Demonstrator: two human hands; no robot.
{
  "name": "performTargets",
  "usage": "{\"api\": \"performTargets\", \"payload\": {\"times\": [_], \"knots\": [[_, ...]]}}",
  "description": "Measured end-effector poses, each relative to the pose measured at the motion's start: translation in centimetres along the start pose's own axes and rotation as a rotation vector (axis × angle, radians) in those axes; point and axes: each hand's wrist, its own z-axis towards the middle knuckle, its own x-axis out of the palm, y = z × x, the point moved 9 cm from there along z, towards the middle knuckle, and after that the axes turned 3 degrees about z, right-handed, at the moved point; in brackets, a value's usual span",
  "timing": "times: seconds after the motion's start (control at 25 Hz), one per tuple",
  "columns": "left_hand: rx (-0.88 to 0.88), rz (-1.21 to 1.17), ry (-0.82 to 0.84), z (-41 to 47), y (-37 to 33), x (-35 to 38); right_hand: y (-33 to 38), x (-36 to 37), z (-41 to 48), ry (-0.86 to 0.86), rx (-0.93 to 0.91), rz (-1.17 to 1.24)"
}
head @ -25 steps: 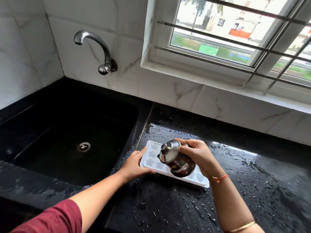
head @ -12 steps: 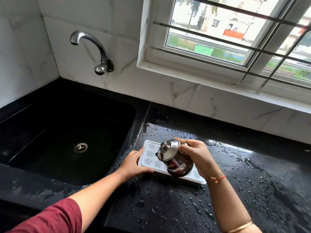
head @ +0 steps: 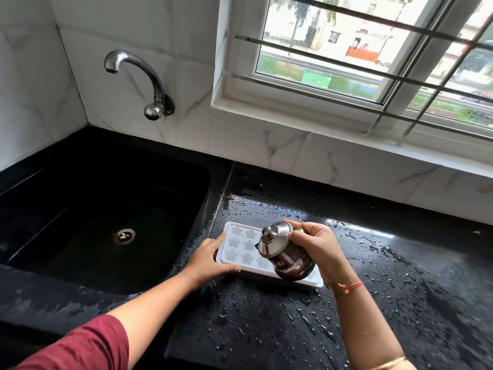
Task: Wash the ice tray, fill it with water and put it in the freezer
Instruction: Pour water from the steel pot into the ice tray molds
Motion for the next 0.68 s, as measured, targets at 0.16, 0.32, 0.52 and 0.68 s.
{"api": "performTargets", "payload": {"times": [0.16,0.32,0.52,0.68], "knots": [[0.002,0.014,-0.007,-0.04,0.02,-0.04,-0.01,-0.17,-0.42,-0.013,-0.015,-0.029],[-0.001,0.023,-0.014,-0.10,0.02,-0.08,0.14,-0.26,-0.64,-0.020,-0.027,-0.043],[0.001,0.018,-0.018,-0.17,0.04,-0.12,0.18,-0.47,-0.61,-0.027,-0.032,-0.043],[0.000,0.016,-0.019,-0.20,0.10,-0.13,0.04,-0.64,-0.63,-0.037,-0.028,-0.045]]}}
